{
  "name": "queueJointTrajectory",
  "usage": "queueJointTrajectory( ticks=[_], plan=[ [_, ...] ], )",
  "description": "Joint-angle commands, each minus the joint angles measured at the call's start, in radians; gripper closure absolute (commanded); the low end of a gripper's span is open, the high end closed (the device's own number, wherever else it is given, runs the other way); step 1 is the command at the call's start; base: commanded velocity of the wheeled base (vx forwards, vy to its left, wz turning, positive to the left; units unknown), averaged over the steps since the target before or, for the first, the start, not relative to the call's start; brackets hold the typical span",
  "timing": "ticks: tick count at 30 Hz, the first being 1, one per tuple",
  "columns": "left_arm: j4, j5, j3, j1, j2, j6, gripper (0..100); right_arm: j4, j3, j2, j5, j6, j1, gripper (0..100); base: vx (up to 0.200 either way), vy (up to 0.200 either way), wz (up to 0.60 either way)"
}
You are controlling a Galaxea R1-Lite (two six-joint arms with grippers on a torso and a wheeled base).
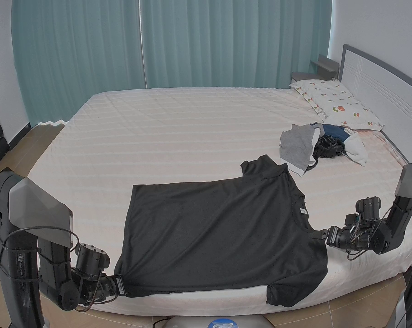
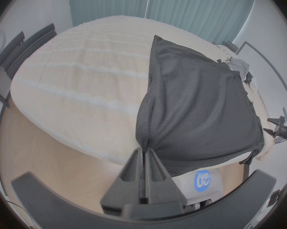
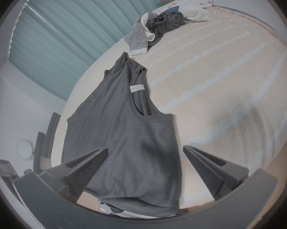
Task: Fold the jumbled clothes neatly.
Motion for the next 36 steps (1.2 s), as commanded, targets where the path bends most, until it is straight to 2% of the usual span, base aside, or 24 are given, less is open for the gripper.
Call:
queueJointTrajectory(
  ticks=[1,6,13,24,25,28,36],
  plan=[
    [0.004,0.023,0.02,0.02,-0.001,0.029,100,0.007,0.028,-0.006,-0.004,-0.04,-0.005,0,0.0,0.0,0.0],
    [0.002,0.026,0.028,0.058,0.005,0.074,100,0.016,0.042,0.003,-0.004,-0.096,-0.023,0,0.0,0.0,0.0],
    [0.001,0.026,0.031,0.063,0.006,0.078,100,0.01,0.05,0.049,-0.006,-0.127,-0.008,0,0.0,0.0,0.0],
    [-0.008,0.015,0.023,0.063,0.006,0.075,100,0.001,0.025,0.071,-0.006,-0.075,0.05,0,0.0,0.0,0.0],
    [-0.008,0.015,0.022,0.063,0.006,0.074,100,0.001,0.015,0.078,-0.008,-0.066,0.058,100,0.0,0.0,0.0],
    [-0.008,0.014,0.022,0.063,0.006,0.074,100,0.007,0.002,0.083,-0.015,-0.055,0.059,100,0.0,0.0,0.0],
    [-0.01,0.012,0.017,0.063,0.008,0.072,100,0.018,0.019,0.083,-0.098,-0.069,0.059,100,0.0,0.0,0.0]
  ],
)
